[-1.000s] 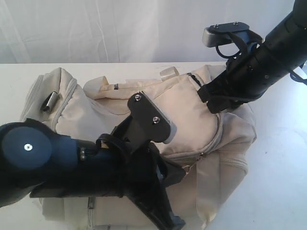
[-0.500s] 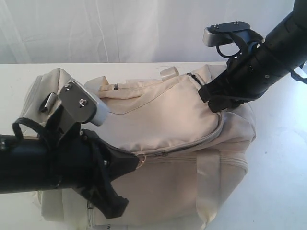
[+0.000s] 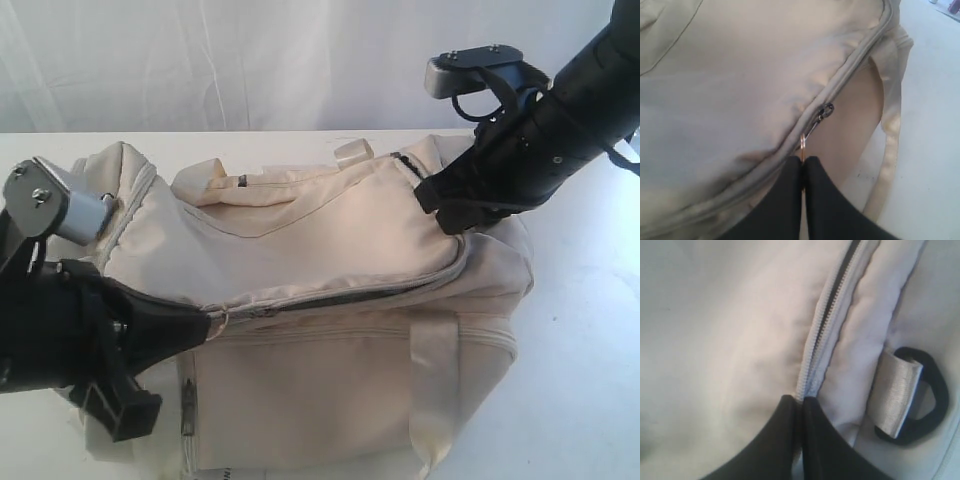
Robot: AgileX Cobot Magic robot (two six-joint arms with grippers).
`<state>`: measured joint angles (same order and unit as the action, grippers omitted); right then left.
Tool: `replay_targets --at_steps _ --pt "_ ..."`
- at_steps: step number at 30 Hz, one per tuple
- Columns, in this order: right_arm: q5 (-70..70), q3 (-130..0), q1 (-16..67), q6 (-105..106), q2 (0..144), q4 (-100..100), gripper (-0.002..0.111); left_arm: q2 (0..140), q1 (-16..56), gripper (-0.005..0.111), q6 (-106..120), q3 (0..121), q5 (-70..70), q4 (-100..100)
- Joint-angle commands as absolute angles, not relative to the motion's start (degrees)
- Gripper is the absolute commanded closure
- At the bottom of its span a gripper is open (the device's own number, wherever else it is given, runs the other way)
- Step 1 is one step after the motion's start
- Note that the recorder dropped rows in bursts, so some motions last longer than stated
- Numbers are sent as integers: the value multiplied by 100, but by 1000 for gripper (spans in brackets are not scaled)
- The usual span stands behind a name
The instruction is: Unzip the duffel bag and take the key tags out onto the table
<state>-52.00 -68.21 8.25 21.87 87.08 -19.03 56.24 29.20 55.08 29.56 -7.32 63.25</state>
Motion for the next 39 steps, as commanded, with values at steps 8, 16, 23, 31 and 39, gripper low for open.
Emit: replay_targets --at_steps 8,16,23,31,39 --pt "-5093 -6851 792 2069 8763 -1773 108 4992 1512 107 1436 3398 -2932 1610" --pt "-5112 -6851 792 1962 8807 -1749 108 4902 1179 107 1194 4159 -3452 805" --pt "-5089 -6851 792 2078 8807 -1748 108 5061 799 107 1238 4378 -3639 485" --pt "-4962 -6927 792 2300 8493 -1821 85 5525 799 107 1524 4731 -4105 770" --pt "-4673 -6927 1035 3340 7807 -2231 55 5990 799 107 1715 5861 -5090 809"
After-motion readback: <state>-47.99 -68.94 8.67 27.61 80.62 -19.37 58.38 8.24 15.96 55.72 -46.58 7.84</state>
